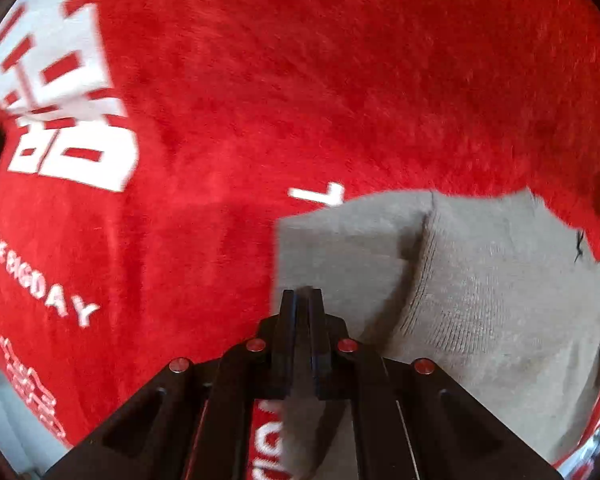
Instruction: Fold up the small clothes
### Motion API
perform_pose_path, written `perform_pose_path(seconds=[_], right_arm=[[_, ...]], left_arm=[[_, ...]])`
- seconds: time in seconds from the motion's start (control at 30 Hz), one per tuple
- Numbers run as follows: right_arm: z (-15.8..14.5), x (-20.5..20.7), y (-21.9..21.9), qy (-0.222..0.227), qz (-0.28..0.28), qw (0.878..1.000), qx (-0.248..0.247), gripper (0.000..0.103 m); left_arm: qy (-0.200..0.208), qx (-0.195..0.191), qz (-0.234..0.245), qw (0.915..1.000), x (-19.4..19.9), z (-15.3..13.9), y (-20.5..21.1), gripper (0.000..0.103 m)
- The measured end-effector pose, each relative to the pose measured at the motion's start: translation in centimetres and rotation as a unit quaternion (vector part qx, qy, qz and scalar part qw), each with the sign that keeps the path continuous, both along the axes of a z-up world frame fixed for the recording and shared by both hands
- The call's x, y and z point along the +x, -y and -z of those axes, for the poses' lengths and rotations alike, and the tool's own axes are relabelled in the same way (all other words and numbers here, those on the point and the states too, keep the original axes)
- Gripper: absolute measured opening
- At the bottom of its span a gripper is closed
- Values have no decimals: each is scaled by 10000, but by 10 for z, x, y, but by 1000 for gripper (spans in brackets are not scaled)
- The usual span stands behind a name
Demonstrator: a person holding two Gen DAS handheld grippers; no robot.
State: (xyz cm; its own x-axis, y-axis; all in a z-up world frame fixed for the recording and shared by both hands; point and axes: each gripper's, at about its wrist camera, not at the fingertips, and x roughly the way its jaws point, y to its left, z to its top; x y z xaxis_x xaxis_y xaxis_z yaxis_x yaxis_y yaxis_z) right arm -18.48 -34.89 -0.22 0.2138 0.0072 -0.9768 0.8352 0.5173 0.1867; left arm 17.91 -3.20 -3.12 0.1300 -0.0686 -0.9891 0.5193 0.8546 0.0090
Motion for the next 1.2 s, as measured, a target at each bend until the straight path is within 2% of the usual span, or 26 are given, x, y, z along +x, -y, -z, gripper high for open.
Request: perform_pose_path(seconds=[0.07,0.17,0.3,0.37,0.43,0.47,0.5,0.57,0.67,0.77,0.87,1.17,1.2], right_arm=[[-10,-9,0,233,200,9995,86,21],[-12,-10,-5,339,138,9992,184,21],[5,-6,-15,125,25,9995,294,21],[17,-10,-14,-16,83,9994,324,18],[19,-21,-7,172,250,9987,410,16],[16,-27,-5,151,322,9986,383,17],[15,-34,-4,60,400,9987,316,22],[12,-48,-1,-133,611,9977,267,23],[2,-68,-2,49,882,9951,444,23],[-9,-74,-15,88,804,9956,478,26],[-13,-73,-32,152,800,9949,603,35],[-7,-54,-92,315,636,9919,1050,36],[-4,-50,-100,323,612,9915,1103,37]], left_arm=[[142,-156,132,9997,-7,-18,-3,8],[210,-365,544,9976,-29,-38,1,8],[15,-383,956,9947,-57,-31,9,8],[-89,-153,957,9952,-63,-14,15,8],[-220,26,848,9962,-62,3,17,8],[-256,-107,779,9966,-61,4,10,8],[-251,-208,747,9967,-59,2,7,8],[-206,18,676,9975,-55,0,-1,8],[-218,127,553,9982,-51,-7,-16,8],[-194,160,525,9983,-52,-12,-27,8],[-170,181,601,9979,-63,-16,-33,8],[-307,54,677,9972,-96,-33,-42,8],[-294,16,672,9973,-100,-37,-44,13]])
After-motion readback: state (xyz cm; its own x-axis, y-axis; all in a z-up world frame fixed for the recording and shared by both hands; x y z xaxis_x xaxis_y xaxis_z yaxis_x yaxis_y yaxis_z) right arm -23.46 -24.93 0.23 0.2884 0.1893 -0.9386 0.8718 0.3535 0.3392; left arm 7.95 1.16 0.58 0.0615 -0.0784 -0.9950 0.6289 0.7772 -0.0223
